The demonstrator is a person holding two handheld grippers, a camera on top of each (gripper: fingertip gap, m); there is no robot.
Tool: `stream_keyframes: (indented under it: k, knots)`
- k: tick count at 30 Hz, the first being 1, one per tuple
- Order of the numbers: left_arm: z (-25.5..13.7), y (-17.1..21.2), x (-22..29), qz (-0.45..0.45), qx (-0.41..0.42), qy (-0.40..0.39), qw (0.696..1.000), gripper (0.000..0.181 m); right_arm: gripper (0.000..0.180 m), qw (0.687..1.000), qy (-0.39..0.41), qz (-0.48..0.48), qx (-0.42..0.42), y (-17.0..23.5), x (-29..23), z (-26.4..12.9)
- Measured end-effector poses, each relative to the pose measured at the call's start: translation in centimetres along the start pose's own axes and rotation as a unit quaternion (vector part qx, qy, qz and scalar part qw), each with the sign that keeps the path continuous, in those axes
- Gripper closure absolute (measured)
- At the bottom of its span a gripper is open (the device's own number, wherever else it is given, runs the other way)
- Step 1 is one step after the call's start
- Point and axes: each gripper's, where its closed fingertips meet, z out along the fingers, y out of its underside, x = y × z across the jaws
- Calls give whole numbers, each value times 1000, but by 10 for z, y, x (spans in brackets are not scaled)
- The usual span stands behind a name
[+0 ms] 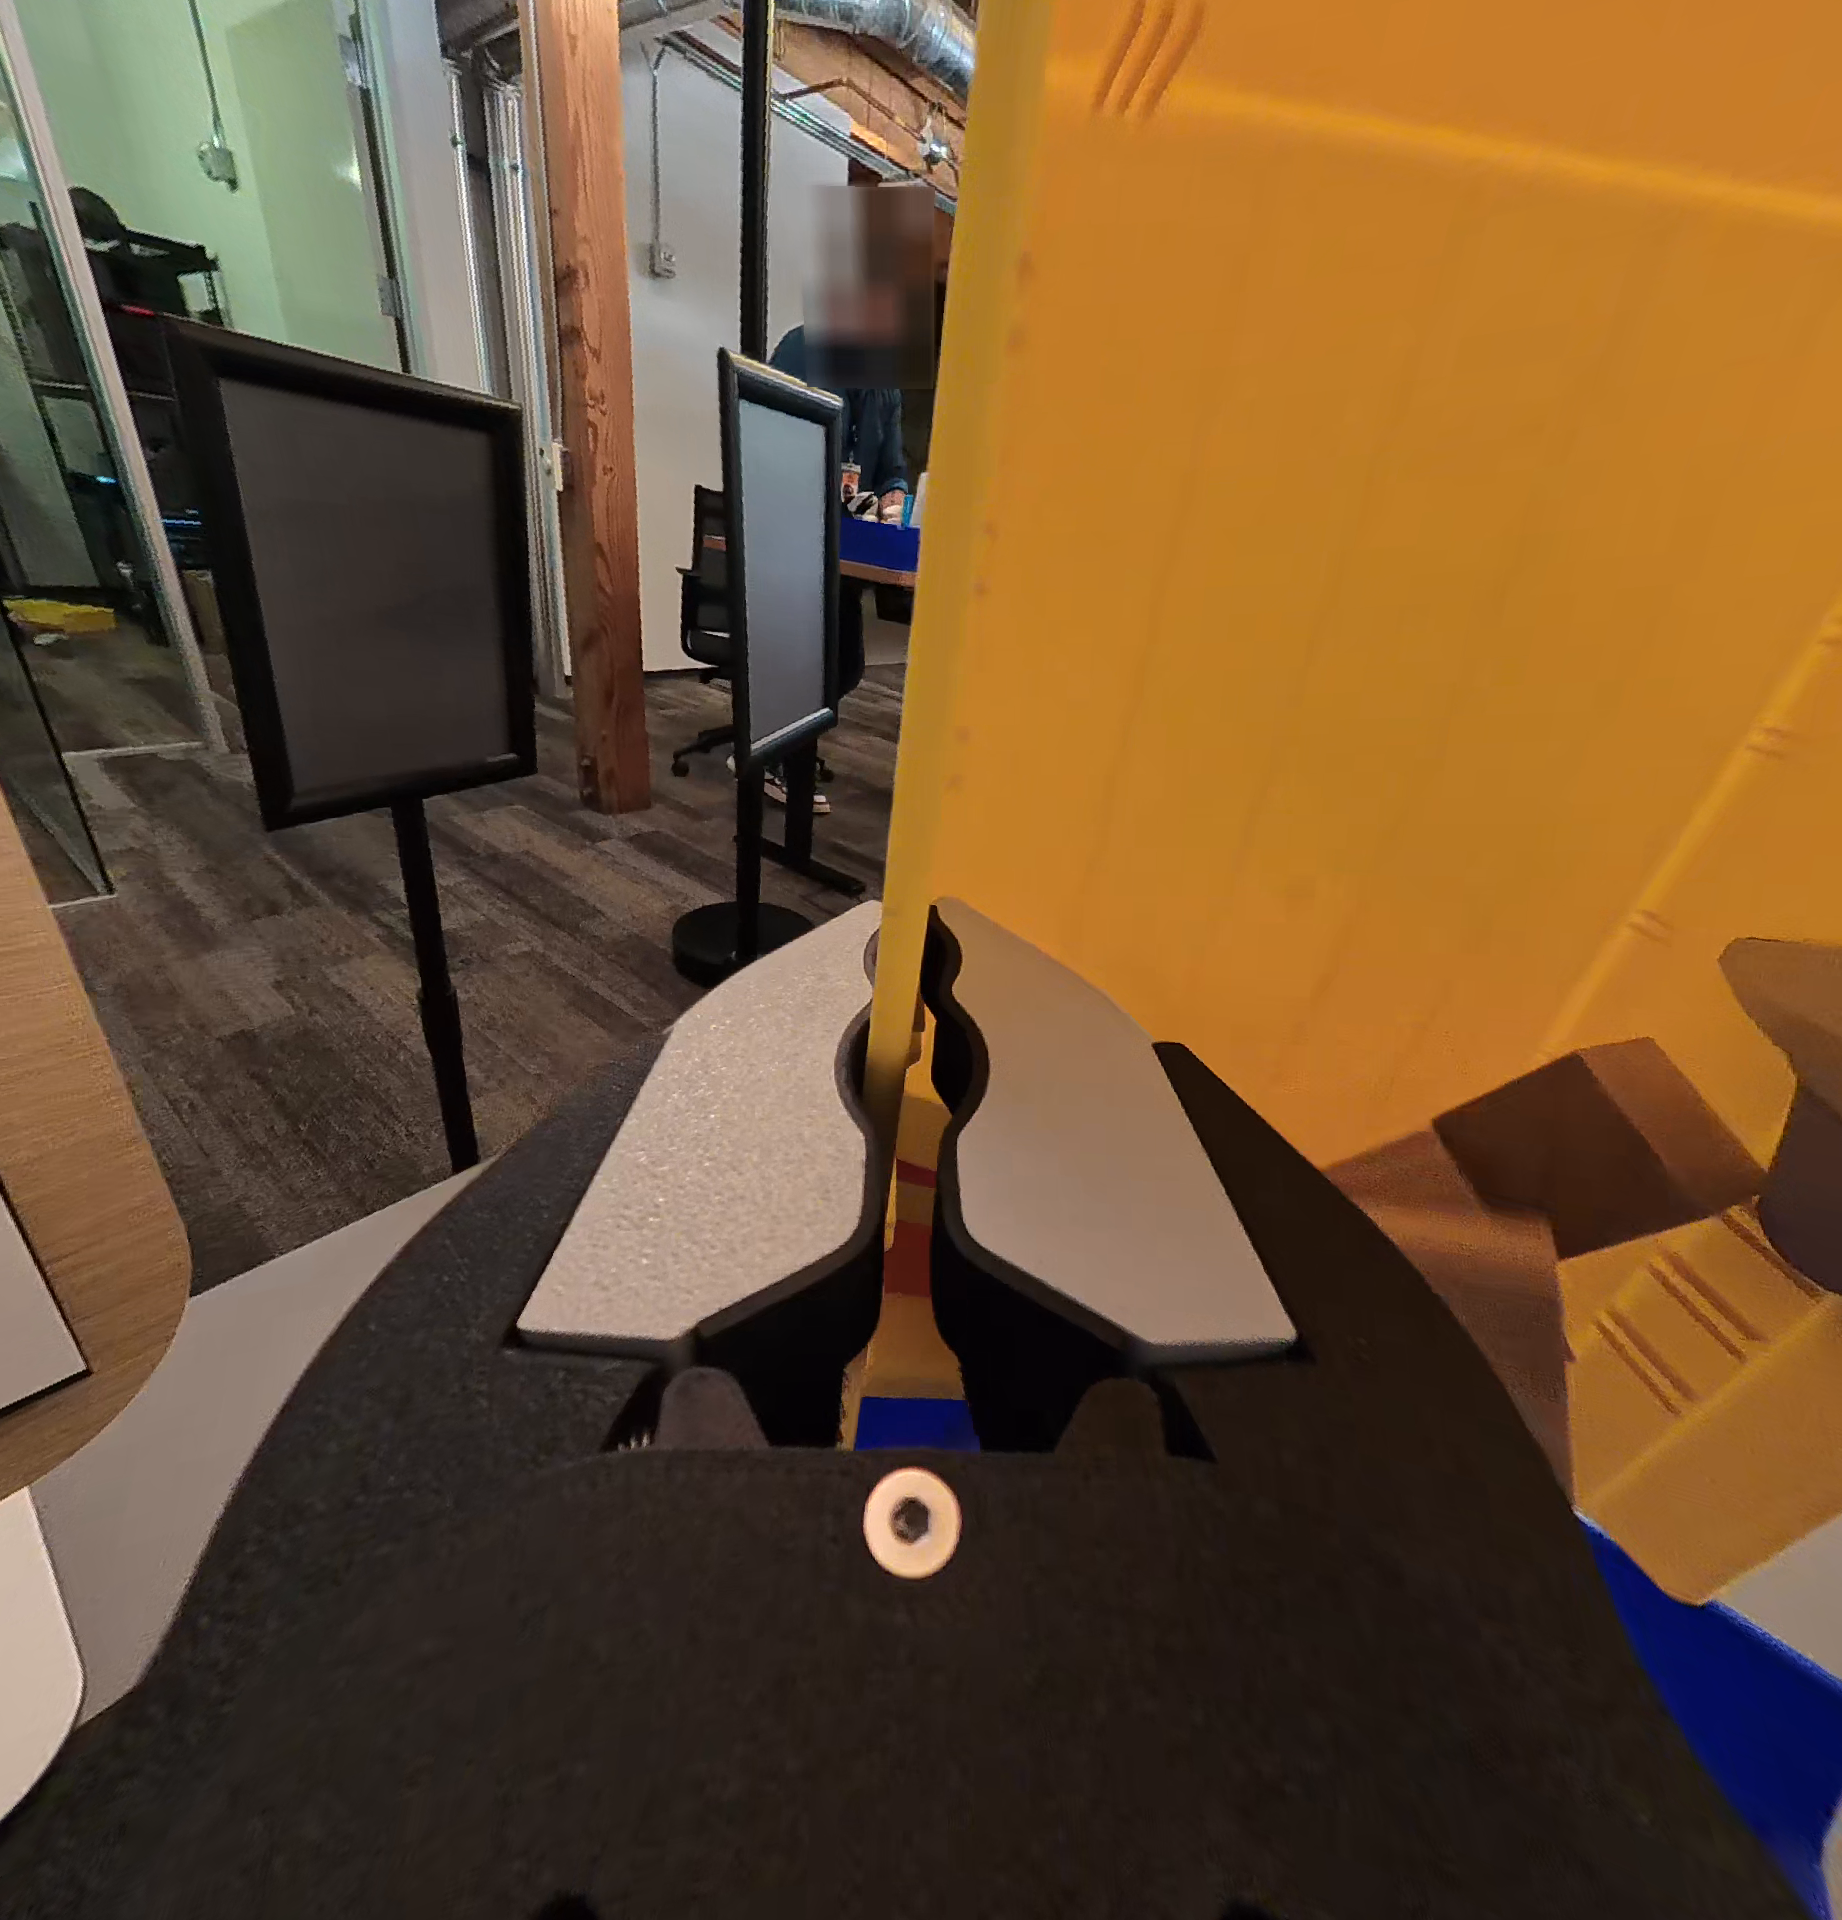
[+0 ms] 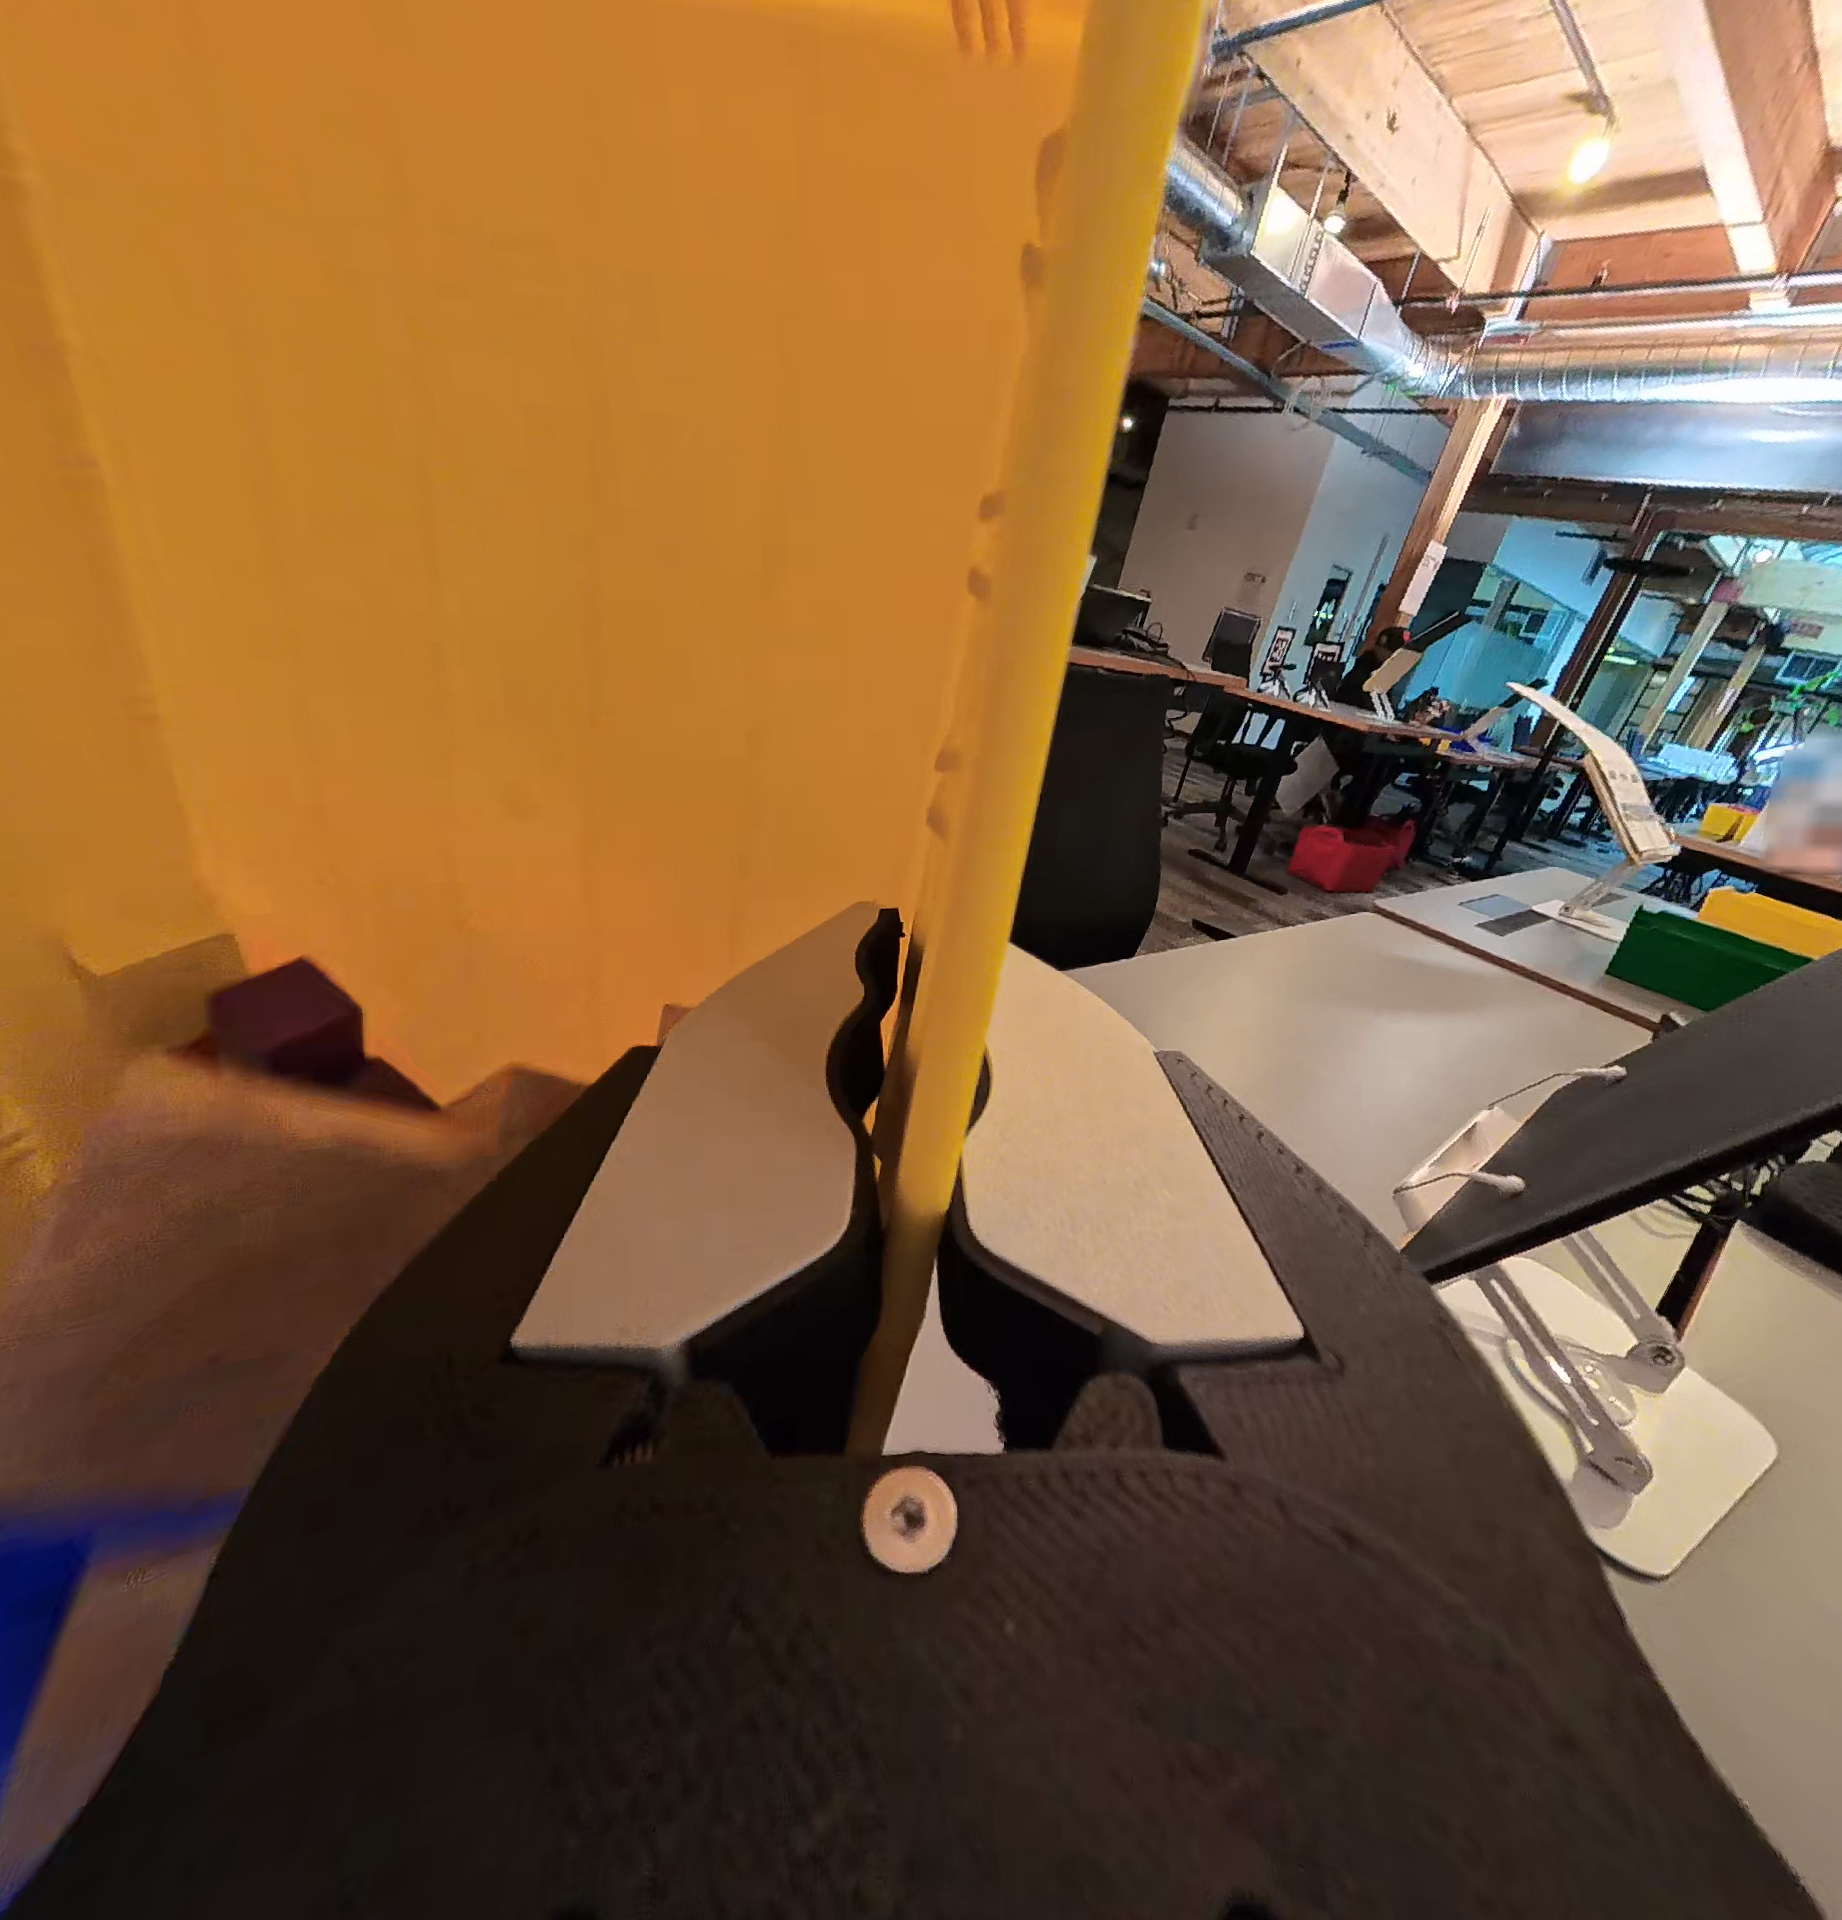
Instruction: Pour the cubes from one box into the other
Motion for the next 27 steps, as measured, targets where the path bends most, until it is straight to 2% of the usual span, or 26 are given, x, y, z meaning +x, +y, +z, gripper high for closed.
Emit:
stream_keyframes:
  k: [4, 19, 27]
  knots:
    - [-2, 3, -4, 2, -3, 4, 1000, 179, 176, 1000, 9, -22, 5, -6, -4, -4]
    - [-2, 25, 15, 24, -17, 36, 999, 178, 175, 1000, 21, -5, 2, 30, 9, -17]
    - [-6, 12, 23, 18, 25, 53, 998, 178, 175, 997, 39, 9, 63, 6, 19, -23]
